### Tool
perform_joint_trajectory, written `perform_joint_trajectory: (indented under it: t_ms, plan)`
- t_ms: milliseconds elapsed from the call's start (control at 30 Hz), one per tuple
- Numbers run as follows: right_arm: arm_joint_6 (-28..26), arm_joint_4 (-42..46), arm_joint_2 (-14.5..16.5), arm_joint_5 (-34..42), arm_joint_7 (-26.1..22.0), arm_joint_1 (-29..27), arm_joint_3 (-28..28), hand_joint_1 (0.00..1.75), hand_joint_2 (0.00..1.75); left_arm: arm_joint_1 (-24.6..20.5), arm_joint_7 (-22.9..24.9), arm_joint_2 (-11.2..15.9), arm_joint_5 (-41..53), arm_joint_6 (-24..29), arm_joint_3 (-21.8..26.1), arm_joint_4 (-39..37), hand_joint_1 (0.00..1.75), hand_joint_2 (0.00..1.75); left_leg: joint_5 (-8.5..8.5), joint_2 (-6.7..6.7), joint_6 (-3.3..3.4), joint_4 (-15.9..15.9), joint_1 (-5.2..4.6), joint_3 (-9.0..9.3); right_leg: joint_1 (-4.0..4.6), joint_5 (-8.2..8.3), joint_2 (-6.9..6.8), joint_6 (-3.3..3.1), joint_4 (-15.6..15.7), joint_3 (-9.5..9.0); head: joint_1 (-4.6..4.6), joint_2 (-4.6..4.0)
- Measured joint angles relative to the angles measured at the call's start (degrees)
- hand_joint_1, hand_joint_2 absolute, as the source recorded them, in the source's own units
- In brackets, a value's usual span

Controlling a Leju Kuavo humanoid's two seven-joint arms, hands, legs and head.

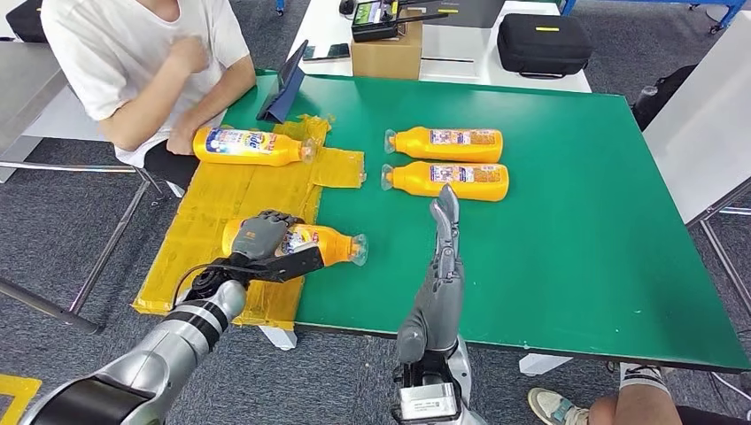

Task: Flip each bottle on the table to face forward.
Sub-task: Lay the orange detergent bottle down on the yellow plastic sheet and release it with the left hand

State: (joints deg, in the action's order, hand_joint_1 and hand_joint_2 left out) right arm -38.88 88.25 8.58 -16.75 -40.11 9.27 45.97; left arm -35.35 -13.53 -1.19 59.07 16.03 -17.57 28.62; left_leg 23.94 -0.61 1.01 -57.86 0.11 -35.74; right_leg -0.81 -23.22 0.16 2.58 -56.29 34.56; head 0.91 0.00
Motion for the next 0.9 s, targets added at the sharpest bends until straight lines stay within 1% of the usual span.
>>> perform_joint_trajectory:
  t_ms: [67, 100, 133, 233, 267, 300, 367, 500, 633, 800, 900]
  plan:
    - [0.6, -0.4, -0.2, 0.8, 0.0, 0.2, 0.3, 0.00, 0.00, -1.2, 2.1, 0.3, 1.7, -1.0, -1.0, -1.8, 1.75, 1.75, 0.00, 0.02, 0.00, 0.0, 0.00, 0.00, 0.00, 0.00, 0.00, 0.00, 0.0, 0.00, 0.00, 0.00]
    - [0.8, -0.5, -0.2, 1.1, 0.0, 0.3, 0.4, 0.00, 0.00, -1.7, 2.7, 0.3, 2.2, -1.5, -1.4, -2.6, 1.71, 1.75, 0.00, 0.02, 0.00, 0.0, 0.00, 0.01, 0.00, 0.00, 0.00, 0.00, 0.0, 0.00, 0.00, 0.00]
    - [0.9, -0.6, -0.2, 1.2, 0.0, 0.3, 0.5, 0.00, 0.00, -2.1, 3.1, 0.4, 2.4, -1.9, -1.7, -3.2, 1.62, 1.75, 0.00, 0.03, 0.00, 0.0, 0.00, 0.02, 0.00, 0.00, 0.00, 0.00, 0.0, -0.01, 0.00, 0.00]
    - [1.2, -1.0, -0.2, 1.5, 0.0, 0.5, 0.5, 0.00, 0.00, -3.0, 4.0, 0.4, 2.7, -2.8, -2.2, -4.6, 0.38, 1.75, 0.00, 0.03, 0.00, 0.0, 0.00, 0.09, 0.01, 0.00, 0.01, -0.01, 0.0, -0.05, -0.01, -0.01]
    - [1.3, -1.1, -0.3, 1.6, 0.0, 0.5, 0.5, 0.00, 0.00, -3.2, 4.2, 0.4, 2.4, -3.4, -2.3, -4.9, 0.04, 1.75, 0.00, 0.03, 0.00, 0.0, 0.00, 0.11, 0.01, 0.00, 0.01, -0.01, 0.0, -0.08, -0.01, -0.01]
    - [1.5, -1.3, -0.3, 1.7, 0.0, 0.5, 0.5, 0.00, 0.00, -3.5, 4.2, 0.4, 1.6, -4.4, -2.2, -5.2, 0.00, 1.75, 0.00, 0.03, 0.00, 0.0, 0.01, 0.14, 0.01, 0.00, 0.02, -0.01, 0.0, -0.10, -0.01, -0.01]
    - [2.0, -1.5, -0.3, 1.8, 0.0, 0.5, 0.5, 0.00, 0.00, -3.9, 2.8, 0.4, -1.8, -7.4, -1.5, -5.5, 0.00, 1.75, 0.00, 0.03, 0.00, 0.0, 0.01, 0.19, 0.01, 0.00, 0.02, -0.01, 0.0, -0.16, 0.00, 0.00]
    - [2.9, -2.1, -0.3, 2.8, 0.0, 0.6, 0.5, 0.00, 0.00, -4.7, -4.5, 0.2, -12.0, -15.6, 2.7, -5.6, 0.00, 1.75, -0.01, -0.02, -0.01, 0.0, 0.01, 0.30, 0.01, -0.01, 0.00, -0.01, 0.0, -0.31, 0.00, -0.01]
    - [3.6, -2.9, -0.3, 3.9, 0.0, 1.1, 0.5, 0.00, 0.00, -4.8, -10.9, 0.2, -18.8, -23.5, 7.5, -5.6, 0.00, 1.75, -0.01, -0.03, 0.00, 0.0, 0.00, 0.31, 0.00, -0.01, 0.00, -0.02, 0.0, -0.32, -0.01, 0.00]
    - [4.0, -3.7, -0.3, 4.4, 0.0, 1.4, 0.6, 0.00, 0.00, -4.6, -14.8, 0.1, -21.9, -27.1, 11.0, -5.6, 0.00, 1.75, -0.01, -0.02, 0.00, 0.0, -0.01, 0.30, -0.01, 0.00, 0.00, -0.01, 0.0, -0.32, -0.01, 0.00]
    - [4.0, -4.1, -0.3, 4.5, 0.0, 1.9, 0.9, 0.00, 0.00, -3.6, -19.8, 0.0, -26.5, -31.0, 12.8, -4.6, 0.00, 1.75, -0.01, 0.00, 0.00, 0.0, -0.01, 0.29, 0.00, 0.00, 0.01, -0.01, 0.0, -0.26, -0.01, -0.01]
